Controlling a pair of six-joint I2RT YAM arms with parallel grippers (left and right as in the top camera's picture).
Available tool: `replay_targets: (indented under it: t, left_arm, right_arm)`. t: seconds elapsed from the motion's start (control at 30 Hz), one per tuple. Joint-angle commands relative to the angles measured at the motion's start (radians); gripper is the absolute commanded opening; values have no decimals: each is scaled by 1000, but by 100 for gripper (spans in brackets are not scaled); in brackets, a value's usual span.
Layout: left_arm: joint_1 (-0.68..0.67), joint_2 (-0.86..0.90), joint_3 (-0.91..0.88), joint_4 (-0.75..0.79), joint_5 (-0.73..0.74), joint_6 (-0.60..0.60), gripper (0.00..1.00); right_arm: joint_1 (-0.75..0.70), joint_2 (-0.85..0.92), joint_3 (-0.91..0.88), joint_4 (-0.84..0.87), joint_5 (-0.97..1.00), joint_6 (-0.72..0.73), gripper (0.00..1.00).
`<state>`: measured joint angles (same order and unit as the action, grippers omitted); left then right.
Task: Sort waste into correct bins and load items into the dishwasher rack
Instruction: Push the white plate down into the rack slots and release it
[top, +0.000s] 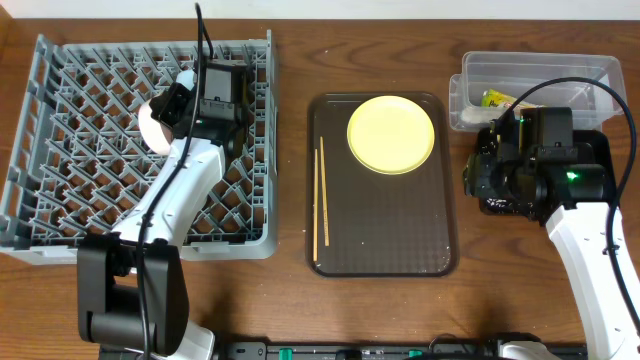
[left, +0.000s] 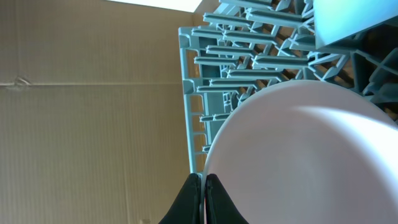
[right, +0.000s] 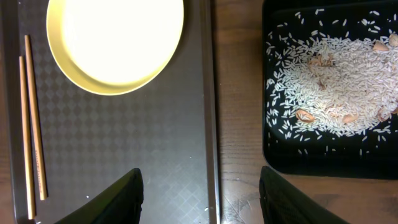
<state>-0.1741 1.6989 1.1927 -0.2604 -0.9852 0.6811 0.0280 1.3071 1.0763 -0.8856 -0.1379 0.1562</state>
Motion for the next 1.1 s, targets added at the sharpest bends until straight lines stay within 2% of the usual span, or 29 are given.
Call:
replay_targets:
  t: [0.0, 0.4, 0.63, 0.8, 1.07]
  left_arm:
    - [-6, 40, -14, 14, -11, 4, 6]
    - [3, 40, -14, 188, -248, 135, 6]
    - [-7, 41, -14, 176, -250, 129, 6]
    - [-7, 42, -27, 103, -213, 60, 6]
    - [-19, 46, -97, 101, -151, 26, 6]
  right_arm:
    - [-10, -2, 3, 0, -2, 8, 58]
    - [-10, -2, 3, 0, -2, 8, 58]
    - [-10, -2, 3, 2, -2, 8, 58]
    - [-10, -2, 3, 1, -2, 8, 58]
    - [-10, -2, 3, 0, -17, 8, 58]
